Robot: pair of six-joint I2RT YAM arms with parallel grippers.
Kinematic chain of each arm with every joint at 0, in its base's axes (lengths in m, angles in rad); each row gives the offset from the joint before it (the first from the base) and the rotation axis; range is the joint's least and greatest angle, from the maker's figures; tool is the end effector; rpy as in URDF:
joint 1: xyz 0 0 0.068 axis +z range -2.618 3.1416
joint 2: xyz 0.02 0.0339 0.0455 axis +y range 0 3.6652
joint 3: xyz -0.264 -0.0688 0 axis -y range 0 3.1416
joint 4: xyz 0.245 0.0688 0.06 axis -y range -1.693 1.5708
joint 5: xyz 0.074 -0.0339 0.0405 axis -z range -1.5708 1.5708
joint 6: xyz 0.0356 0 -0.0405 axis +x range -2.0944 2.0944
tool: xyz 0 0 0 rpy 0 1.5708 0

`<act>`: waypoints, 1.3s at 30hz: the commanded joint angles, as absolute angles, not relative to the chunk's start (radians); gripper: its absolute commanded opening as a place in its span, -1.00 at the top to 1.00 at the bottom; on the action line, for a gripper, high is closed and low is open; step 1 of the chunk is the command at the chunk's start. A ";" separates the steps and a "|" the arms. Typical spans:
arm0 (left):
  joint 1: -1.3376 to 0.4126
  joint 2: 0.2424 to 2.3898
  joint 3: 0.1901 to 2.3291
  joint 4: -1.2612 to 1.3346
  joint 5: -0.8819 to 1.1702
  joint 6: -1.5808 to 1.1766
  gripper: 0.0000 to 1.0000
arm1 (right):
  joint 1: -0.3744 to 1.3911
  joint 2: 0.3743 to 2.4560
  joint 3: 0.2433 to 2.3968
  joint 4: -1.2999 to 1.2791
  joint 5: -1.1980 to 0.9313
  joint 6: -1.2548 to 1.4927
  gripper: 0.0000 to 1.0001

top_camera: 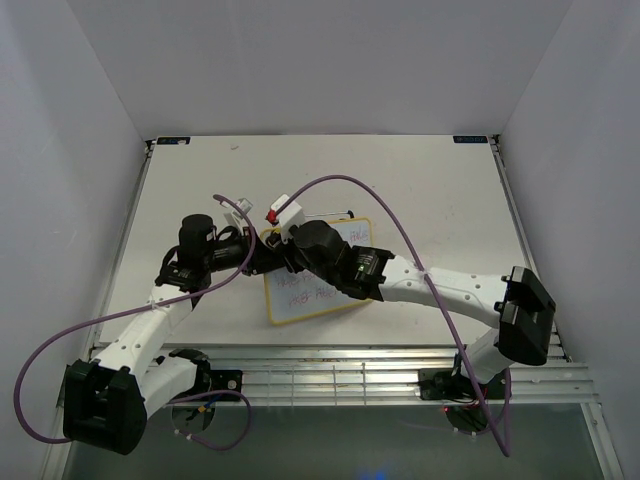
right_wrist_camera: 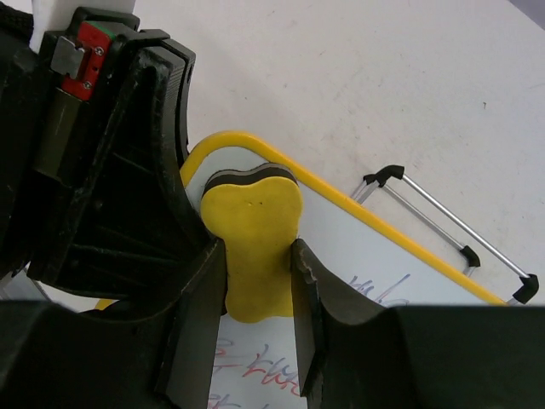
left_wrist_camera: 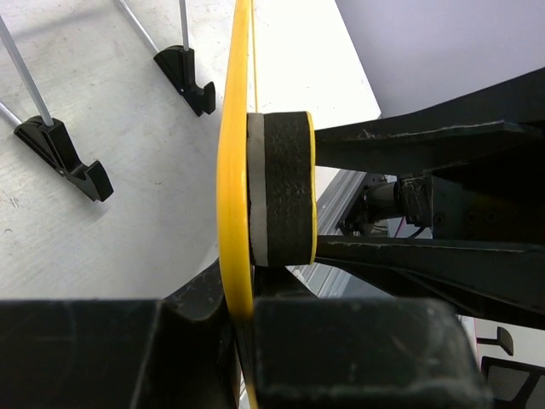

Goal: Erase the whiteboard

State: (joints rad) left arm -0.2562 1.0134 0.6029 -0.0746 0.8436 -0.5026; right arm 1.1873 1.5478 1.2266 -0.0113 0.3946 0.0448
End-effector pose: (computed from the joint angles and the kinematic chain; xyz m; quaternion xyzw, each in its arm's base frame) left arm 0.2016 -0.0803 0.2492 0.1139 0.8013 -0.5002 0.3080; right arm 0.1498 0.3346 0.3221 -0.3361 0.7333 0.1985 0.5567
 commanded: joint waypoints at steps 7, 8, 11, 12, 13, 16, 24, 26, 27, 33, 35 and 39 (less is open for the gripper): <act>-0.288 0.946 0.621 0.072 1.052 -0.529 1.00 | 1.109 1.548 1.159 0.023 0.327 0.136 0.85; -0.288 0.948 0.623 0.074 1.057 -0.531 1.00 | 1.071 1.520 1.129 0.021 0.319 0.149 0.85; -0.288 0.954 0.623 0.090 1.066 -0.540 1.00 | 0.968 1.476 1.016 0.021 0.281 0.192 0.84; -0.288 0.956 0.624 0.095 1.071 -0.545 1.00 | 0.941 1.464 0.988 0.021 0.266 0.199 0.84; -0.288 0.957 0.624 0.101 1.071 -0.548 1.00 | 0.916 1.451 0.961 0.023 0.258 0.207 0.84; -0.288 0.956 0.623 0.106 1.071 -0.552 1.00 | 0.839 1.410 0.872 0.023 0.247 0.206 0.85; -0.291 0.980 0.624 0.113 1.065 -0.560 1.00 | 0.834 1.371 0.836 0.092 0.105 0.227 0.84; -0.295 0.986 0.626 0.117 1.060 -0.563 1.00 | 0.871 1.377 0.856 0.124 0.083 0.242 0.84; -0.296 0.986 0.626 0.117 1.058 -0.564 1.00 | 0.883 1.381 0.867 0.136 0.057 0.259 0.84; -0.311 0.994 0.623 0.115 1.054 -0.568 1.00 | 1.021 1.445 0.989 0.172 0.049 0.308 0.84; -0.316 0.996 0.626 0.117 1.052 -0.566 1.00 | 1.046 1.471 1.018 0.181 0.055 0.321 0.84; -0.324 0.996 0.630 0.118 1.057 -0.566 1.00 | 1.039 1.486 1.035 0.137 0.133 0.298 0.84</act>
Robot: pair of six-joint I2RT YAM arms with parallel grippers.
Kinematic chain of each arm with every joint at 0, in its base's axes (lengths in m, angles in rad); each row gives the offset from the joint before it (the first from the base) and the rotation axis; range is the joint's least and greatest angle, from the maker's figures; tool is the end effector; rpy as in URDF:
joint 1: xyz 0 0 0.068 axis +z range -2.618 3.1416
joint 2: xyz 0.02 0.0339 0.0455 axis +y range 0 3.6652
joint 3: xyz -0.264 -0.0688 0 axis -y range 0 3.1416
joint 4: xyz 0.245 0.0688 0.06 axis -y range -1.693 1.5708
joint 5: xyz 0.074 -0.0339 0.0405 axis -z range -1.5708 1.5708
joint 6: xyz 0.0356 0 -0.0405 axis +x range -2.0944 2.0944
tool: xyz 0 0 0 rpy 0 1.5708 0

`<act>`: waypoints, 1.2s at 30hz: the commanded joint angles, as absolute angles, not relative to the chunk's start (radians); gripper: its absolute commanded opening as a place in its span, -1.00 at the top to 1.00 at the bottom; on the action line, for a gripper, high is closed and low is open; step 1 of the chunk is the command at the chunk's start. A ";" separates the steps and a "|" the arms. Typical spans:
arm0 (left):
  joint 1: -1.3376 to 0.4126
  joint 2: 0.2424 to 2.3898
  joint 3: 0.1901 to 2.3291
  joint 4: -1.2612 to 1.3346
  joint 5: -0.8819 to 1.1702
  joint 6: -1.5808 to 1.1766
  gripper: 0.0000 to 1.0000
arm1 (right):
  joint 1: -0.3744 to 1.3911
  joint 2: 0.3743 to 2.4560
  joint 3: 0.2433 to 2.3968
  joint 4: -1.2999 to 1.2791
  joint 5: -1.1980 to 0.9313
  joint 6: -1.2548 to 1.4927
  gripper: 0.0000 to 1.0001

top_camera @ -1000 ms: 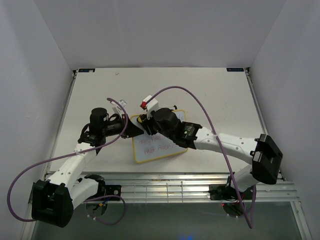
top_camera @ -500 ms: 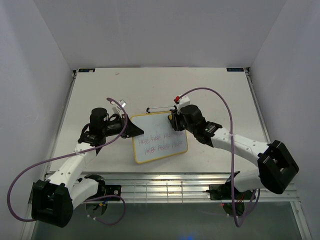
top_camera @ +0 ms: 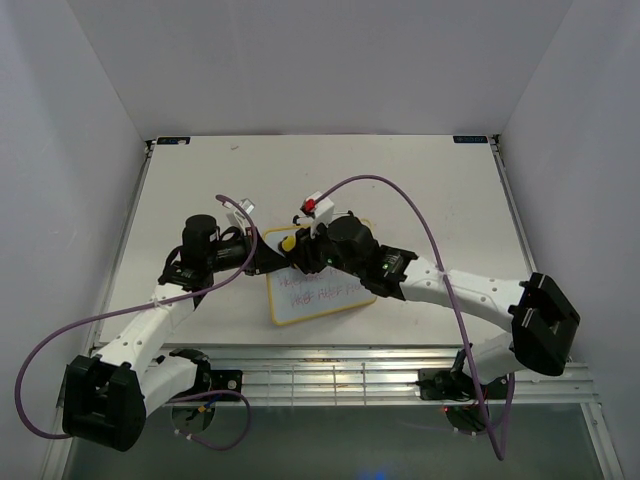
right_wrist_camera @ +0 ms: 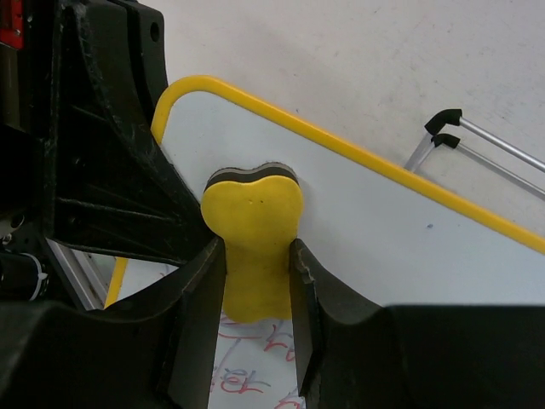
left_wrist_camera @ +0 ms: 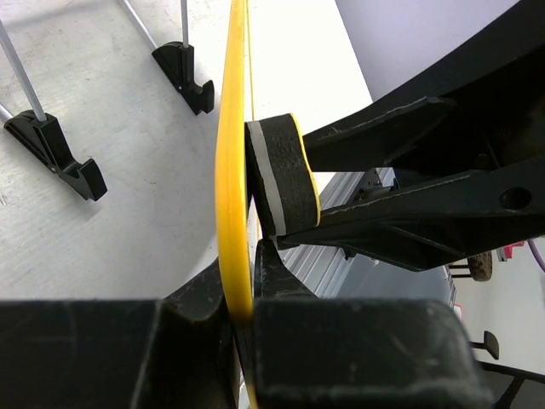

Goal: Erase the whiteboard

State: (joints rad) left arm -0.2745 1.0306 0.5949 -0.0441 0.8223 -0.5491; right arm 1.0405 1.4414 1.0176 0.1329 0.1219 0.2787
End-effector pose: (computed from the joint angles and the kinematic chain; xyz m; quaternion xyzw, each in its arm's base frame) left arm 0.2035 -0.0844 0.2456 0.0982 0.8046 -0.5035 0.2991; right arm 0.1750 0.2900 0.2979 -0.2639 0.7568 0.3266 0.5010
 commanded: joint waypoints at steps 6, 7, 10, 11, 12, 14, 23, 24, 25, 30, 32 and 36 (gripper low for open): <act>-0.333 1.005 0.624 0.120 1.088 -0.557 1.00 | 0.869 1.407 0.899 0.098 0.126 0.287 0.84; -0.337 1.006 0.624 0.120 1.091 -0.558 1.00 | 0.817 1.396 0.882 0.086 0.126 0.281 0.84; -0.341 1.008 0.629 0.120 1.089 -0.555 1.00 | 0.723 1.371 0.833 0.063 0.109 0.250 0.84; -0.342 1.005 0.627 0.120 1.091 -0.554 1.00 | 0.707 1.362 0.822 0.055 0.107 0.244 0.85; -0.342 1.005 0.630 0.120 1.089 -0.554 1.00 | 0.692 1.358 0.813 0.052 0.106 0.239 0.84; -0.344 1.006 0.629 0.120 1.085 -0.554 1.00 | 0.675 1.344 0.802 0.049 0.098 0.238 0.84; -0.347 1.009 0.629 0.120 1.048 -0.565 1.00 | 0.801 1.373 0.929 0.049 0.014 0.265 0.84; -0.347 1.009 0.629 0.120 1.048 -0.566 1.00 | 0.816 1.377 0.940 0.052 0.011 0.268 0.84; -0.348 1.011 0.629 0.120 1.049 -0.565 1.00 | 0.845 1.382 0.951 0.060 0.000 0.267 0.84; -0.353 1.022 0.638 0.118 1.048 -0.560 1.00 | 0.914 1.443 1.035 0.077 -0.083 0.230 0.84; -0.354 1.019 0.643 0.120 1.042 -0.561 1.00 | 0.902 1.448 1.026 0.069 -0.049 0.232 0.84; -0.357 1.003 0.649 0.121 1.032 -0.563 1.00 | 0.772 1.408 0.910 0.071 -0.081 0.258 0.84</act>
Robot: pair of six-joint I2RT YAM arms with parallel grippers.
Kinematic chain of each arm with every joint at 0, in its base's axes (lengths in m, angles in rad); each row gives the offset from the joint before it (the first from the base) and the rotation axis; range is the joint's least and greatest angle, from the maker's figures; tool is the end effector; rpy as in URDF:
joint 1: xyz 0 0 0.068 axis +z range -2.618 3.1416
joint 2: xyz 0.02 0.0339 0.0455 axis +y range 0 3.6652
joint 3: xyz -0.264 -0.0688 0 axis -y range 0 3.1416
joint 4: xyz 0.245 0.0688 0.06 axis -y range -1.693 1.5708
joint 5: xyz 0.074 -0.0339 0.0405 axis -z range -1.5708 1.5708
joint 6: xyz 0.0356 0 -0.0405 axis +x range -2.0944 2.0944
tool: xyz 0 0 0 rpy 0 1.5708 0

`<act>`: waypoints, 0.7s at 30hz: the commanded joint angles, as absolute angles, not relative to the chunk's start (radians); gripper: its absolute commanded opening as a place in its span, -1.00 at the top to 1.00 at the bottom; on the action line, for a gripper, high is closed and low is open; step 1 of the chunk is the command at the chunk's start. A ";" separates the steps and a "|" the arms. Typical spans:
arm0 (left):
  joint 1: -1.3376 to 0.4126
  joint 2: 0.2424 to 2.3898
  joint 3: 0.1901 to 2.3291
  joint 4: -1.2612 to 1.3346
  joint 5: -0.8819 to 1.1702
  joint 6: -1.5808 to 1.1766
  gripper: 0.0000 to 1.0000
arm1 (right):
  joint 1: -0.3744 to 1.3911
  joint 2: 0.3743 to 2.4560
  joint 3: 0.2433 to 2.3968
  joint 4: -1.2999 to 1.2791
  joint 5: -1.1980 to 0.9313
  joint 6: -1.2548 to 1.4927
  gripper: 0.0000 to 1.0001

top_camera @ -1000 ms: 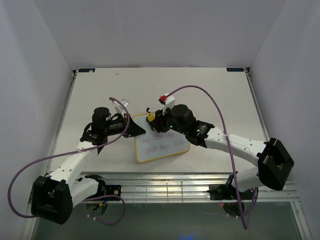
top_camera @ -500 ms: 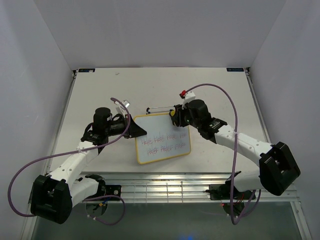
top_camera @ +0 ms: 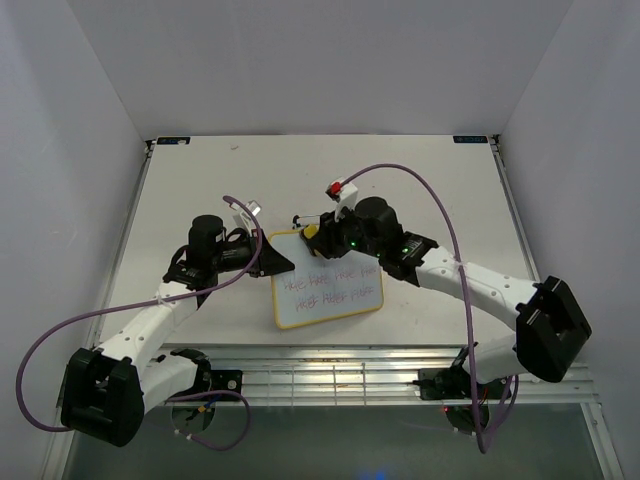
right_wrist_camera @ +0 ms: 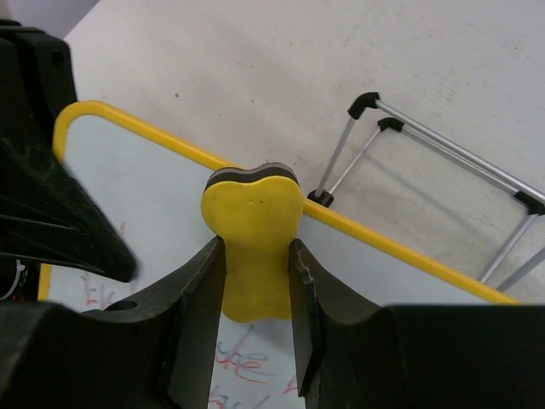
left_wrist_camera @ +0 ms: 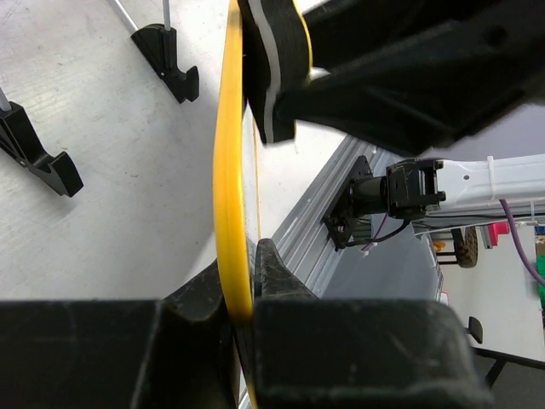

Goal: Erase the whiteboard

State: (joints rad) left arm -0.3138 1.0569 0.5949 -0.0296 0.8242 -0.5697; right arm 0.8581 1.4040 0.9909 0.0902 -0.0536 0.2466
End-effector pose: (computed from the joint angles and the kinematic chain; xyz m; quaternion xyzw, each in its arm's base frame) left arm 0.2039 -0.0936 0.2416 0.1038 0.8059 -0.5119 0.2787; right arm 0.2134 0.2498 0.2957 -0.2591 0.7689 0.3249 0.4858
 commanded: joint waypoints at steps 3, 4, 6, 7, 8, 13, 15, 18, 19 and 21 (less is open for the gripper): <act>-0.357 1.002 0.649 0.115 1.029 -0.557 1.00 | 0.652 1.342 0.775 0.071 -0.103 0.247 0.84; -0.357 1.002 0.650 0.110 1.029 -0.554 1.00 | 0.593 1.324 0.709 0.071 -0.107 0.236 0.85; -0.359 1.002 0.647 0.110 1.029 -0.551 1.00 | 0.533 1.283 0.654 0.077 -0.149 0.229 0.85; -0.359 1.003 0.644 0.110 1.029 -0.549 1.00 | 0.484 1.272 0.632 0.080 -0.161 0.215 0.85; -0.359 1.006 0.644 0.112 1.029 -0.549 1.00 | 0.463 1.263 0.602 0.080 -0.167 0.209 0.84; -0.360 1.022 0.643 0.120 1.032 -0.554 1.00 | 0.422 1.272 0.620 0.068 -0.225 0.189 0.84; -0.360 1.020 0.643 0.120 1.029 -0.555 1.00 | 0.423 1.275 0.652 0.067 -0.256 0.196 0.84; -0.362 1.014 0.638 0.120 1.028 -0.557 1.00 | 0.425 1.295 0.705 0.068 -0.291 0.202 0.84; -0.362 1.012 0.637 0.120 1.026 -0.557 1.00 | 0.426 1.299 0.719 0.066 -0.294 0.202 0.84; -0.362 1.012 0.634 0.120 1.028 -0.558 1.00 | 0.428 1.313 0.744 0.067 -0.290 0.201 0.85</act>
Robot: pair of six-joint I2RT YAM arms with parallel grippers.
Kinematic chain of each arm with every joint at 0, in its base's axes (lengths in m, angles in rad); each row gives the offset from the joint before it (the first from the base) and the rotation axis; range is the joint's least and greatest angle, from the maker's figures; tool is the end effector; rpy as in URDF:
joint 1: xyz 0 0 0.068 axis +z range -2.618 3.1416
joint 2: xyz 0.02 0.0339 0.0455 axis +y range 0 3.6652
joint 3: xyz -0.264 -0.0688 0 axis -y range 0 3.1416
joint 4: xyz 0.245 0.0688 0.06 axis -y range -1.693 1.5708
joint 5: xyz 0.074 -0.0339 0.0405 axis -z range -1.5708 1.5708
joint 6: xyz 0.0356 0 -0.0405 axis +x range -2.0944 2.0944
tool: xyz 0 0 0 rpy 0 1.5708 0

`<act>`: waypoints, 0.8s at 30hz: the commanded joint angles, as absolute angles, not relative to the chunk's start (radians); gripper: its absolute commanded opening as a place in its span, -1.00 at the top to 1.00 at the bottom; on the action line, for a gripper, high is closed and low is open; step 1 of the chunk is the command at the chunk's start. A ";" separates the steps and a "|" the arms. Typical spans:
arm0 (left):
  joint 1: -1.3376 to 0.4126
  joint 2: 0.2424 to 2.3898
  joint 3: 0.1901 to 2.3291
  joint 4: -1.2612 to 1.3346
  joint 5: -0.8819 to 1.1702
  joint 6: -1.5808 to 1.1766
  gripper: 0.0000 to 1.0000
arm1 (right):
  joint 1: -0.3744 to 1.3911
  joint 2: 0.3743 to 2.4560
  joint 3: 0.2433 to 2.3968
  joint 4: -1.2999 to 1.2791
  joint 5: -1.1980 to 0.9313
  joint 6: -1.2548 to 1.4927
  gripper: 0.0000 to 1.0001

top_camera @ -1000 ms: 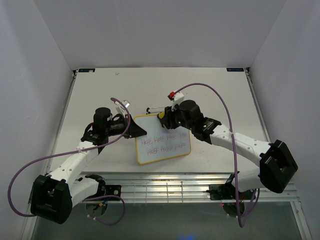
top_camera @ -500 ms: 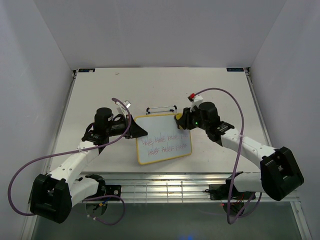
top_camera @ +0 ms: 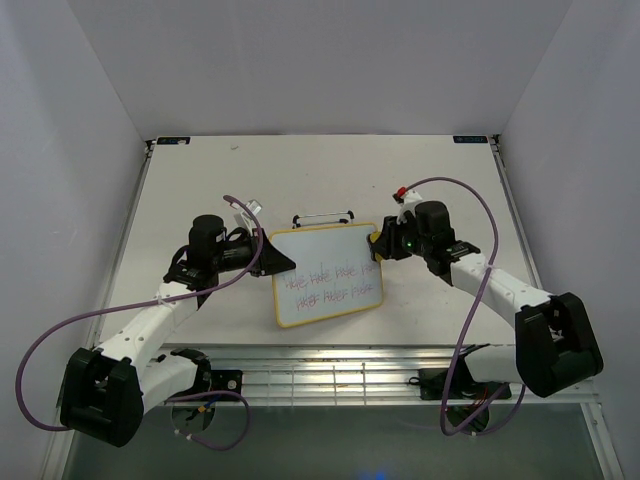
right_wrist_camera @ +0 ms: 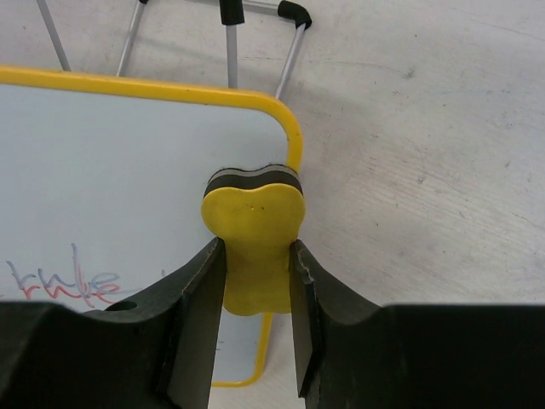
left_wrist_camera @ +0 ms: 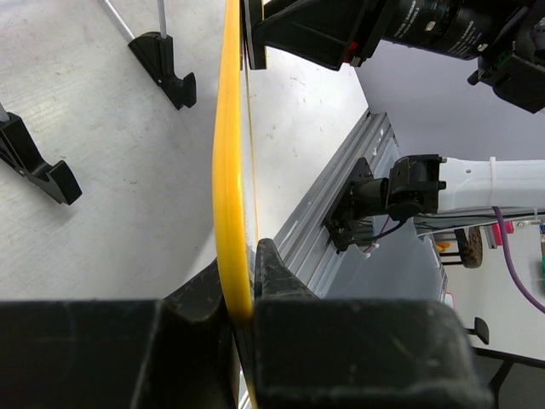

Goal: Erase the whiteboard

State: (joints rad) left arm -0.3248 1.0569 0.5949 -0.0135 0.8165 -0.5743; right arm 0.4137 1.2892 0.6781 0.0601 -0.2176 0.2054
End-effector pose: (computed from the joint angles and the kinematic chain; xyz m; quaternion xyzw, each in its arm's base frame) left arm 0.2038 -0.0960 0.2429 0.1076 0.8032 -0.5129 0.2831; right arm 0.2481 0.1173 0.2187 -0.1429 0.8574 0.2381 0.4333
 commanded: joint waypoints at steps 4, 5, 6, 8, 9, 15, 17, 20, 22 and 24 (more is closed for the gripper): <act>-0.368 1.012 0.635 0.121 1.026 -0.560 1.00 | 0.428 1.356 0.821 0.058 -0.252 0.180 0.84; -0.368 1.012 0.635 0.120 1.026 -0.560 1.00 | 0.428 1.361 0.830 0.057 -0.239 0.178 0.85; -0.370 1.012 0.637 0.121 1.025 -0.560 1.00 | 0.428 1.364 0.836 0.060 -0.230 0.176 0.84; -0.371 1.011 0.637 0.118 1.023 -0.560 1.00 | 0.428 1.368 0.850 0.063 -0.239 0.178 0.84; -0.371 1.009 0.635 0.118 1.020 -0.560 1.00 | 0.436 1.370 0.850 0.063 -0.250 0.181 0.84; -0.376 1.008 0.630 0.135 0.986 -0.586 1.00 | 0.570 1.296 0.685 0.208 -0.255 0.173 0.85; -0.379 1.008 0.629 0.135 0.965 -0.598 1.00 | 0.606 1.252 0.617 0.303 -0.244 0.211 0.84; -0.385 1.012 0.629 0.140 0.934 -0.618 1.00 | 0.724 1.207 0.526 0.374 -0.160 0.241 0.85; -0.393 1.015 0.627 0.144 0.910 -0.630 1.00 | 0.829 1.201 0.500 0.406 -0.111 0.285 0.84; -0.399 1.023 0.624 0.156 0.902 -0.647 1.00 | 0.897 1.216 0.509 0.431 -0.036 0.325 0.84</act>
